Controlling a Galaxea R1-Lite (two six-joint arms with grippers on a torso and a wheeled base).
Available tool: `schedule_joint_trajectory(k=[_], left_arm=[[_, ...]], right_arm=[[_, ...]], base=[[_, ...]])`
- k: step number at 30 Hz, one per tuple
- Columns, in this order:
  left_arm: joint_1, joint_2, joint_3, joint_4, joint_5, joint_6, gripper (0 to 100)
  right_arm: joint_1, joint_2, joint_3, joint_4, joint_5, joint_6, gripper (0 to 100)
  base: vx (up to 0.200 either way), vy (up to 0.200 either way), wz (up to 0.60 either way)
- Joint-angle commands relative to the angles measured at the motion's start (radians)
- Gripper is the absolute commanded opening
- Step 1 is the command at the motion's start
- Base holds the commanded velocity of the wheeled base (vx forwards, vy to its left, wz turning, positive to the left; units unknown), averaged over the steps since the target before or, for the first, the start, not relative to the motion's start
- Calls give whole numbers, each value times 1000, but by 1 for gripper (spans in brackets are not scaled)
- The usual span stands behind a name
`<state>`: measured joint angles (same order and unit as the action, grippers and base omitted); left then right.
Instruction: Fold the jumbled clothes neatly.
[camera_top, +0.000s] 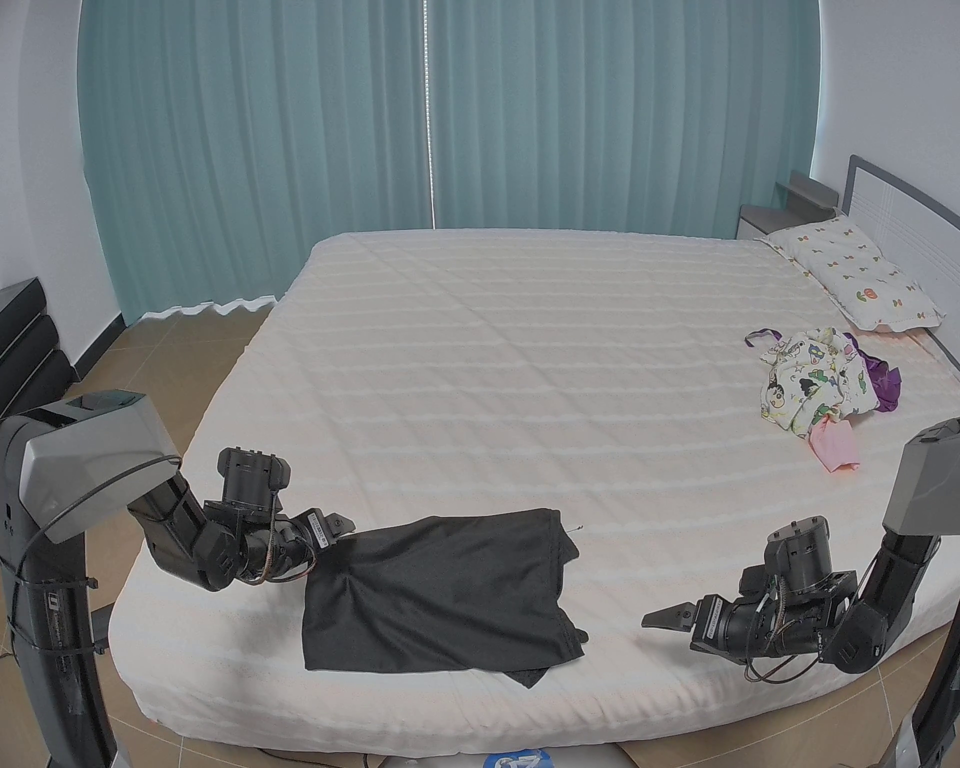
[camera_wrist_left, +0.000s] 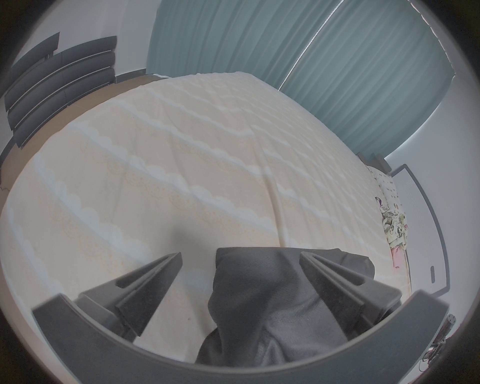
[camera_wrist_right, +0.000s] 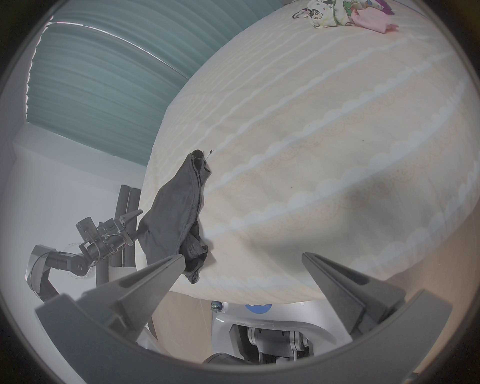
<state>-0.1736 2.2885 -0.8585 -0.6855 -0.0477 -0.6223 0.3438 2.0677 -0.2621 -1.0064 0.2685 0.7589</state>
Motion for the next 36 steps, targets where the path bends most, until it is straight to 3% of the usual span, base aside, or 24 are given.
schedule_joint_trajectory(k=[1,5,7,16,24,25,36], left_arm=[[2,40,-22,-31,0,-45,0],[2,51,-31,-83,2,-116,0],[3,54,-31,-132,15,-151,0],[36,75,-24,-201,40,-183,0],[37,39,49,-229,6,-185,0],[37,32,59,-229,-6,-185,100],[34,-23,167,-302,-181,-168,100]], right_arm=[[4,11,-23,-1,6,13,100],[15,19,-72,-15,8,77,100],[80,74,-132,-21,-3,125,100],[218,163,-318,55,-45,79,100],[244,226,-367,81,-137,25,100],[244,226,-367,81,-137,25,100],[254,224,-367,72,-135,25,100]], base=[[0,0,0],[0,0,0],[0,0,0],[0,0,0],[0,0,0],[0,0,0],[0,0,0]])
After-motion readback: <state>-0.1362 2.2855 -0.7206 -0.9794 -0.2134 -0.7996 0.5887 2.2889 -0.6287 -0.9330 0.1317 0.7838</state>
